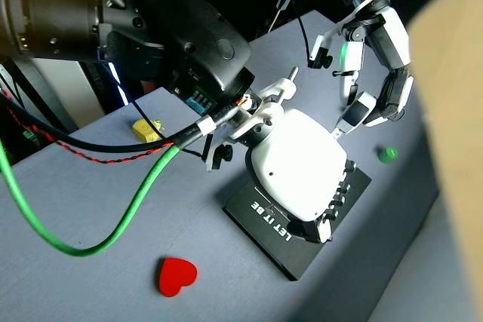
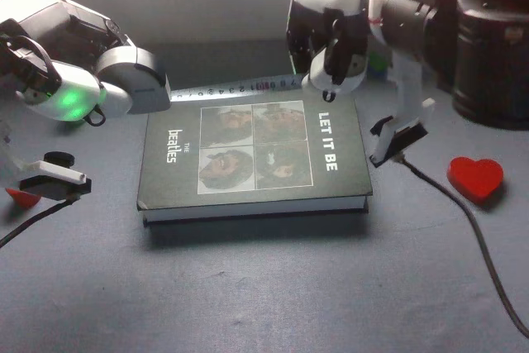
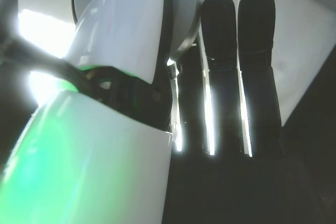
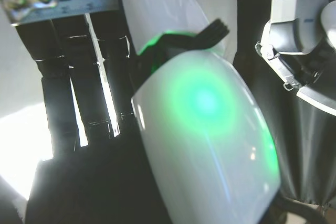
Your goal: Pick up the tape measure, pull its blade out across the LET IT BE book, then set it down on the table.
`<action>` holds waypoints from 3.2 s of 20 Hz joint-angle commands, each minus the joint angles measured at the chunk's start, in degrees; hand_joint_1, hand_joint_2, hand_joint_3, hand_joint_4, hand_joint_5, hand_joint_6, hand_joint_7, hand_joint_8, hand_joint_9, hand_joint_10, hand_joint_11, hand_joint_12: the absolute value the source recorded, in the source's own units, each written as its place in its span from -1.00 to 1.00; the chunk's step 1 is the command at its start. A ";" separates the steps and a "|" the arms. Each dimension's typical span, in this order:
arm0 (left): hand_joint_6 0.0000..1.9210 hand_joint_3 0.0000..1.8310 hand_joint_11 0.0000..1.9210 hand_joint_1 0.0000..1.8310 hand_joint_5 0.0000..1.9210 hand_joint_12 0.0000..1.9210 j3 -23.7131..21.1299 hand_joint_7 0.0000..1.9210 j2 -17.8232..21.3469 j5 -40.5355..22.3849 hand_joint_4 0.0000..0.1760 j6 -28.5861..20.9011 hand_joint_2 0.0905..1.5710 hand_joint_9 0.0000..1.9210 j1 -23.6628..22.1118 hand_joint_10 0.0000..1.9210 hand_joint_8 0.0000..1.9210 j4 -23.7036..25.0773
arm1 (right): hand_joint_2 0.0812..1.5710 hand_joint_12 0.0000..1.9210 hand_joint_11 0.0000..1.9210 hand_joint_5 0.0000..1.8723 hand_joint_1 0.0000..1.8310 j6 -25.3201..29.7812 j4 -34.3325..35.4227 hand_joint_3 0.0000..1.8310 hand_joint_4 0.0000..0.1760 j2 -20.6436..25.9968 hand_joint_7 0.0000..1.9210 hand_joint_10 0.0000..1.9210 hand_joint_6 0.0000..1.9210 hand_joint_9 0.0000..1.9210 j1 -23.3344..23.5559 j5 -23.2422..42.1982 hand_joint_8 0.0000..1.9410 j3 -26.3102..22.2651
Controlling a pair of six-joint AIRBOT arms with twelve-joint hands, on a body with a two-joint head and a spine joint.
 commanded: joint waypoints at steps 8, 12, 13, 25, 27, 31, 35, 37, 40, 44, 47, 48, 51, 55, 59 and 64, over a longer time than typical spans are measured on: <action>0.12 -1.00 -0.24 0.49 -0.17 0.32 0.63 0.00 0.34 -2.69 -1.00 -0.49 0.43 -0.13 -0.83 0.42 0.10 2.61 | 0.40 0.28 -0.28 -0.03 0.33 -3.57 -3.43 -1.00 -1.00 4.91 0.09 -0.32 0.06 -0.03 0.83 -0.95 0.00 -2.57; 0.16 -1.00 -0.25 0.49 -0.20 0.33 0.79 0.00 0.33 -2.70 -1.00 -0.58 0.44 -0.13 -0.91 0.43 0.11 2.61 | 0.40 0.28 -0.30 -0.05 0.33 -5.33 -1.56 -1.00 -1.00 6.78 0.09 -0.32 0.07 -0.03 1.46 -1.66 0.02 -2.66; 0.14 -1.00 -0.26 0.49 -0.17 0.34 0.80 0.00 0.33 -2.70 -1.00 -0.58 0.43 -0.12 -0.91 0.41 0.09 2.61 | 0.41 0.28 -0.30 -0.06 0.33 -5.48 -1.53 -1.00 -1.00 7.33 0.08 -0.31 0.09 -0.04 1.39 -1.92 0.03 -2.67; 0.07 -1.00 -0.22 0.50 -0.14 0.32 0.86 0.02 0.33 -2.70 -1.00 -0.74 0.42 -0.12 -1.02 0.40 0.08 2.63 | 0.41 0.28 -0.29 -0.03 0.32 -9.55 1.82 -1.00 -0.93 14.16 0.06 -0.30 0.08 -0.04 1.30 -5.02 0.03 -3.17; 0.09 -1.00 -0.22 0.50 -0.14 0.31 0.86 0.03 0.34 -2.70 -1.00 -0.74 0.42 -0.12 -1.01 0.40 0.07 2.66 | 0.40 0.28 -0.29 -0.02 0.32 -10.16 2.51 -1.00 -0.90 15.49 0.06 -0.30 0.07 -0.04 1.37 -5.81 0.02 -3.17; 0.09 -1.00 -0.21 0.50 -0.14 0.32 0.91 0.02 0.34 -2.70 -1.00 -0.74 0.42 -0.12 -0.99 0.40 0.08 2.72 | 0.40 0.28 -0.28 -0.05 0.33 -12.22 3.88 -1.00 -1.00 17.00 0.09 -0.29 0.07 -0.03 1.58 -6.18 0.01 -3.16; 0.11 -1.00 -0.23 0.49 -0.16 0.34 0.94 0.01 0.35 -2.69 -1.00 -0.78 0.43 -0.13 -0.97 0.41 0.10 2.84 | 0.40 0.28 -0.27 -0.05 0.33 -13.95 5.40 -1.00 -1.00 18.74 0.08 -0.29 0.09 -0.03 2.01 -7.02 0.01 -3.16; 0.09 -1.00 -0.18 0.50 -0.14 0.32 0.90 0.02 0.36 -2.70 -1.00 -0.82 0.42 -0.12 -0.98 0.40 0.08 2.84 | 0.40 0.27 -0.27 -0.03 0.32 -14.06 5.47 -1.00 -0.96 19.19 0.07 -0.29 0.08 -0.03 2.15 -7.07 0.01 -3.16; 0.10 -1.00 -0.22 0.49 -0.16 0.30 0.86 0.00 0.37 -2.72 -1.00 -0.82 0.43 -0.12 -0.95 0.41 0.10 2.97 | 0.40 0.27 -0.28 -0.04 0.33 -14.48 5.86 -1.00 -1.00 20.16 0.08 -0.29 0.09 -0.03 2.40 -7.20 0.01 -3.16; 0.10 -1.00 -0.23 0.49 -0.15 0.35 0.79 0.00 0.38 -2.72 -1.00 -0.82 0.43 -0.13 -0.88 0.42 0.10 3.06 | 0.40 0.28 -0.27 -0.04 0.33 -14.58 5.86 -1.00 -1.00 20.84 0.08 -0.29 0.09 -0.03 2.44 -7.30 0.01 -3.16; 0.11 -1.00 -0.24 0.49 -0.17 0.34 0.74 0.00 0.38 -2.74 -1.00 -0.82 0.43 -0.13 -0.88 0.42 0.11 3.08 | 0.40 0.27 -0.27 -0.03 0.32 -14.97 5.86 -1.00 -0.96 20.84 0.07 -0.29 0.08 -0.03 2.40 -7.36 0.01 -3.15; 0.12 -1.00 -0.22 0.49 -0.17 0.32 0.70 0.00 0.39 -2.78 -1.00 -0.82 0.43 -0.13 -0.87 0.42 0.12 3.08 | 0.40 0.27 -0.28 -0.03 0.32 -14.99 5.86 -1.00 -0.97 20.84 0.07 -0.29 0.08 -0.03 2.39 -7.35 0.01 -3.14; 0.11 -1.00 -0.22 0.49 -0.16 0.30 0.69 0.00 0.40 -2.83 -1.00 -0.82 0.43 -0.13 -0.91 0.41 0.11 3.08 | 0.40 0.27 -0.29 -0.03 0.33 -15.15 5.85 -1.00 -1.00 20.85 0.08 -0.29 0.08 -0.04 1.93 -7.25 0.01 -2.87; 0.11 -1.00 -0.25 0.49 -0.17 0.34 0.65 0.00 0.40 -2.87 -1.00 -0.82 0.43 -0.13 -0.91 0.42 0.11 3.08 | 0.40 0.27 -0.29 -0.04 0.33 -15.05 5.86 -1.00 -1.00 21.01 0.08 -0.29 0.09 -0.04 1.67 -7.45 0.01 -2.84; 0.12 -1.00 -0.24 0.49 -0.17 0.34 0.65 0.00 0.45 -2.54 -1.00 -0.82 0.43 -0.13 -0.72 0.42 0.11 3.17 | 0.40 0.27 -0.29 -0.04 0.32 -14.42 5.92 -1.00 -1.00 20.95 0.08 -0.29 0.10 -0.04 2.01 -7.97 0.00 -2.95; 0.12 -1.00 -0.25 0.49 -0.17 0.33 0.78 0.00 0.51 -2.04 -1.00 -0.82 0.43 -0.12 -0.53 0.41 0.10 3.60 | 0.41 0.27 -0.27 -0.06 0.33 -14.36 6.00 -1.00 -1.00 21.01 0.09 -0.30 0.11 -0.04 1.97 -8.54 -0.01 -3.97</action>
